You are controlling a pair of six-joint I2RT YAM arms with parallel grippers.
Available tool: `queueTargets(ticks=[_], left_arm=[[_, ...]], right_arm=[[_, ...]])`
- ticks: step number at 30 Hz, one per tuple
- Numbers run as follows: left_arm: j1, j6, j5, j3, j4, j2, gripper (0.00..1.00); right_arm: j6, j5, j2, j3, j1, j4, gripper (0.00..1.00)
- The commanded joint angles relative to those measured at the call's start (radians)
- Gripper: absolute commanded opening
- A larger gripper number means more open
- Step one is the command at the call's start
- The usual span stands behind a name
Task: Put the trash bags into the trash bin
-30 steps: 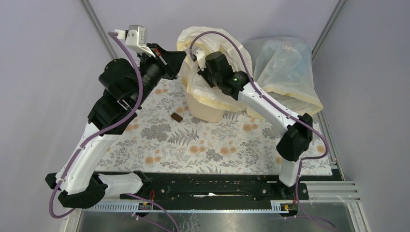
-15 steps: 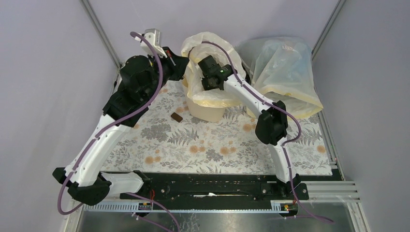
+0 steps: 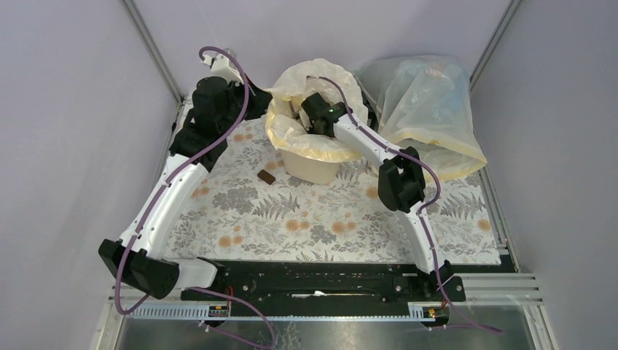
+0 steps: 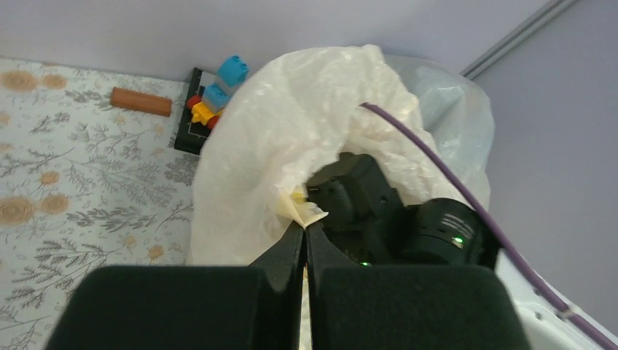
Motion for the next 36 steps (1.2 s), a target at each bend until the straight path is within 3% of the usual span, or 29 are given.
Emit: queueTargets(ticks=[1, 8, 16, 22, 26, 33, 36], left_arm=[[0.064, -0.05, 0.085, -0.015, 0.094, 0.006, 0.0], [0.128, -0.084, 0.114, -0.065, 0.128, 0.014, 0.0], [0.169, -0.118, 0.156, -0.087, 0.173, 0.026, 0.0], [0.178, -0.114, 0.156, -0.09, 0.17, 0.046, 0.0], [0.179, -0.122, 0.164, -0.102, 0.176, 0.045, 0.0], [0.179, -0.148, 0.188, -0.072, 0.201, 0.052, 0.0], [0.179, -0.153, 0.182, -0.039, 0.206, 0.07, 0.0]], right_arm=[[0.022, -0.021, -0.089, 0.059, -0.004, -0.015, 0.0], [0.045, -0.018, -0.224, 0.063, -0.004, -0.014, 0.12], [0.055, -0.041, -0.292, 0.017, -0.001, -0.012, 0.33], [0.059, -0.057, -0.367, -0.056, 0.019, 0.05, 0.41], [0.07, -0.024, -0.39, -0.15, 0.021, 0.127, 0.39], [0.025, 0.084, -0.285, -0.193, 0.033, 0.145, 0.28], [0.0, 0.115, -0.279, -0.239, 0.043, 0.195, 0.33]])
